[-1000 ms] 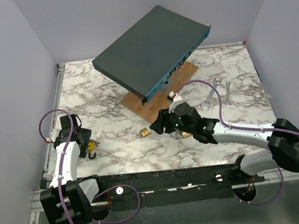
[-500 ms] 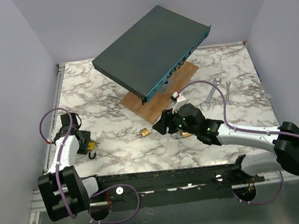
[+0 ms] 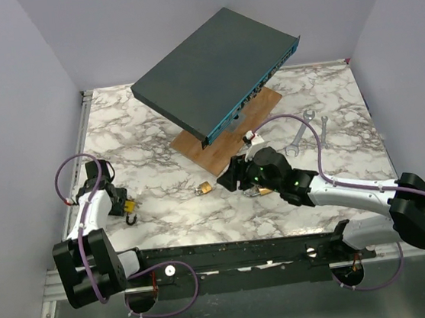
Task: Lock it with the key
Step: Pick up the lock from the center of the board.
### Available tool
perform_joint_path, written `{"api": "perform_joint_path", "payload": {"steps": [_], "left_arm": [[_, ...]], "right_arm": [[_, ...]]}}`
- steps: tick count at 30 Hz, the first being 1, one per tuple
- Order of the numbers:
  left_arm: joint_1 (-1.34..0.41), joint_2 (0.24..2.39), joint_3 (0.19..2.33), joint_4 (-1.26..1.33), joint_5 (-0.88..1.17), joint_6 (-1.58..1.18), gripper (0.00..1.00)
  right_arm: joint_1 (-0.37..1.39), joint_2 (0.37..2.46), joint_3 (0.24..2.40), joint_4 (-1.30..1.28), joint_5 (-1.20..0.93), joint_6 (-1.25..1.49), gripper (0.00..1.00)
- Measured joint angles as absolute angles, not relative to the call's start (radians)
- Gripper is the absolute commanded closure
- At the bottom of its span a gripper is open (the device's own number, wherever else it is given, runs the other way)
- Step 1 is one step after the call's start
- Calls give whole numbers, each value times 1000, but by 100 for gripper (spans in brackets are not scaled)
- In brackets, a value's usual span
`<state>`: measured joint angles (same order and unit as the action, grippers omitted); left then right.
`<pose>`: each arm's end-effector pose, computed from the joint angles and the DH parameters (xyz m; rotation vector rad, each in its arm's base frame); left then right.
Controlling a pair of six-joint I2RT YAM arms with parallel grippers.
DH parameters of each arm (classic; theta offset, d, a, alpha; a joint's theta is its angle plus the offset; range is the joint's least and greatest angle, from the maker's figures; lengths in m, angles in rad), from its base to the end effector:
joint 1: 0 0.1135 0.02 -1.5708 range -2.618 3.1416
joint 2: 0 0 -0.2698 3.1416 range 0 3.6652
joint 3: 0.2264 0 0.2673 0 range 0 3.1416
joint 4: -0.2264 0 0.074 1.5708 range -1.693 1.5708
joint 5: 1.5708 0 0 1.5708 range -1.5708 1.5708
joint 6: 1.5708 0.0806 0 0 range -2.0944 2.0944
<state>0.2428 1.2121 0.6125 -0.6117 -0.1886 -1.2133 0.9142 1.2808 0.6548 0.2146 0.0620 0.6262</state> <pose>0.2178 0.0695 0.1253 -1.8564 2.0119 -0.0030 0.2058 0.2589 0.2063 -0.2597 2.0890 0.9126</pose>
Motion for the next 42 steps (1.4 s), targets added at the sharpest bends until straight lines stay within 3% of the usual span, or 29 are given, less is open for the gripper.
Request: {"api": "perform_joint_path", "payload": {"steps": [3, 4, 9, 19, 31, 42], "left_arm": [[243, 1214, 612, -601, -185, -1208, 97], [243, 1214, 612, -593, -181, -1205, 100], [243, 1181, 595, -591, -157, -1172, 100], [195, 923, 577, -636, -47, -1017, 100], [-302, 845, 709, -719, 5, -880, 100], [-673, 837, 832, -727, 13, -857, 100]], "right_arm": [[914, 1281, 655, 214, 58, 626, 39], [914, 1280, 655, 213, 55, 626, 39], [914, 1277, 655, 199, 38, 612, 35], [914, 1287, 672, 231, -115, 575, 25], [942, 1386, 698, 416, -231, 549, 22], [972, 1349, 647, 576, -231, 554, 21]]}}
